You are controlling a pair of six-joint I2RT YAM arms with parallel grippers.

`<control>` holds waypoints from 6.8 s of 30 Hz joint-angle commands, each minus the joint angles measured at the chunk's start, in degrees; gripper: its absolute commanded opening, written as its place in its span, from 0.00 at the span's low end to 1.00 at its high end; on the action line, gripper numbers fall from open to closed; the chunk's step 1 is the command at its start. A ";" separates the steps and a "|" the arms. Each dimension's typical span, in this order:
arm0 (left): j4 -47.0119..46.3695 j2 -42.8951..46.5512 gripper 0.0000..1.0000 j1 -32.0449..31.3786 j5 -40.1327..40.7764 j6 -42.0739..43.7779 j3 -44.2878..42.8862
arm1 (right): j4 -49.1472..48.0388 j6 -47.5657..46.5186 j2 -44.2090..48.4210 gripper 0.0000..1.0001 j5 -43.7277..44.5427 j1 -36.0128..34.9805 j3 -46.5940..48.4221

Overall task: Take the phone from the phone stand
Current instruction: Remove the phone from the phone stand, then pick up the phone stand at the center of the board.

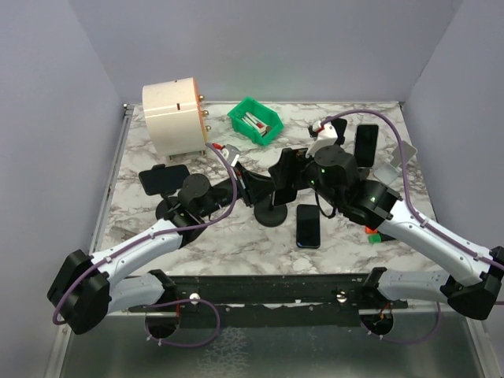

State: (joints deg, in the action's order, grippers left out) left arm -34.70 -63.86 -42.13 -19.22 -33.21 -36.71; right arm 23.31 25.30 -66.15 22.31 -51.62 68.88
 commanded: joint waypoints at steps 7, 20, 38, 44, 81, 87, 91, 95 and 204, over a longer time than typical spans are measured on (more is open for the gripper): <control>-1.95 -1.07 0.00 -0.09 1.83 -0.45 -1.40 | 3.91 0.13 -0.50 0.86 2.26 -0.24 1.34; -1.95 -0.79 0.00 -0.15 1.60 -0.36 -1.32 | 4.29 0.17 -1.88 0.93 2.33 -0.32 1.28; -2.72 2.53 0.00 0.00 -1.69 1.04 1.89 | 1.47 -3.68 2.19 0.00 1.23 -0.21 -3.13; -9.70 3.14 0.00 2.84 -3.15 -4.34 5.59 | -1.94 -3.54 7.19 0.00 -0.40 -0.14 -8.02; -14.51 -1.46 0.00 7.00 -10.66 -10.08 4.86 | -13.12 -0.16 13.50 0.00 -18.68 -0.14 -7.02; -12.59 0.83 0.29 6.79 -10.33 -8.98 5.14 | -11.91 -0.24 11.71 0.00 -20.84 -0.15 -2.08; -10.30 3.22 0.53 6.81 -9.62 -8.20 4.62 | -8.61 -0.79 11.79 0.00 -21.36 -0.15 0.77; -7.15 5.96 0.82 6.80 -9.38 -7.59 2.69 | -4.21 -1.96 12.24 0.00 -22.03 -0.11 3.70; 35.30 20.08 0.00 -6.14 3.50 -9.13 8.72 | 5.65 -4.41 45.11 0.99 -10.47 -0.14 -11.88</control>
State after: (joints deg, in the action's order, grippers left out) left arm 7.86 -38.92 -47.31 -15.64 -37.95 -28.36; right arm 28.75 23.53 -19.99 10.90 -51.42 54.02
